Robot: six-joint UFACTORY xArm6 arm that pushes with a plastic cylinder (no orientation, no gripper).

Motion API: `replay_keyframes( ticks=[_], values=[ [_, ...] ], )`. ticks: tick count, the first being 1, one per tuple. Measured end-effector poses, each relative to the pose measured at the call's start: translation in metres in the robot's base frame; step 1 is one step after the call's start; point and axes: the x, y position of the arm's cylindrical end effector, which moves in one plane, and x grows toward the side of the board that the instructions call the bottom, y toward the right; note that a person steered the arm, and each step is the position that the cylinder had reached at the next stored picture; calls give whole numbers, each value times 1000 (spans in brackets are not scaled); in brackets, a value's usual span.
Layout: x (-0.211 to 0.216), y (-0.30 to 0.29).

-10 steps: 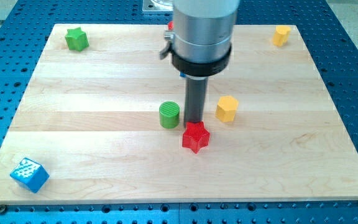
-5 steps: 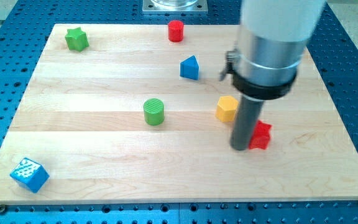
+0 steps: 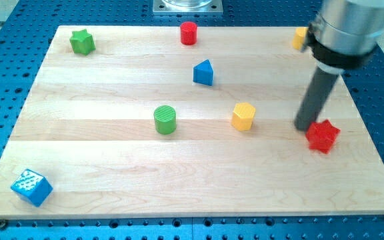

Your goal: Place the red star at the bottom right of the board

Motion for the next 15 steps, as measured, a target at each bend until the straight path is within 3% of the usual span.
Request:
replay_keyframes(
  ticks=[1,3,5,6,8,9,10,12,15],
  values=[
    [30,27],
    [9,60],
    [16,16],
    [31,18],
    [9,44],
    [18,49],
    [38,49],
    [24,49],
    [48,41]
  ],
)
